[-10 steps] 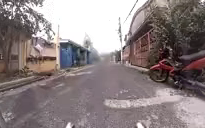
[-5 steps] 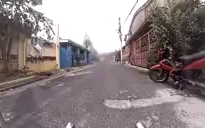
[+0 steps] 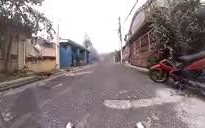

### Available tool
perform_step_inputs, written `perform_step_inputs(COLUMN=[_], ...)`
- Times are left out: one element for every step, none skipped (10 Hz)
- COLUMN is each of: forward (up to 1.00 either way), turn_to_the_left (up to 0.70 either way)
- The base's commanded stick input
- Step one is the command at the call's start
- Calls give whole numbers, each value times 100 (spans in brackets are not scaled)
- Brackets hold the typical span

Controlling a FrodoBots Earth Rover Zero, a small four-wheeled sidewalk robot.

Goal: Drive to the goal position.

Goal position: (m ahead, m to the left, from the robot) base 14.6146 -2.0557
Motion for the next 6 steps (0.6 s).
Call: perform_step_inputs(forward=[5, 5, 5, 6, 6, 6], turn_to_the_left=[0, 0, 0, 0, 0, 0])
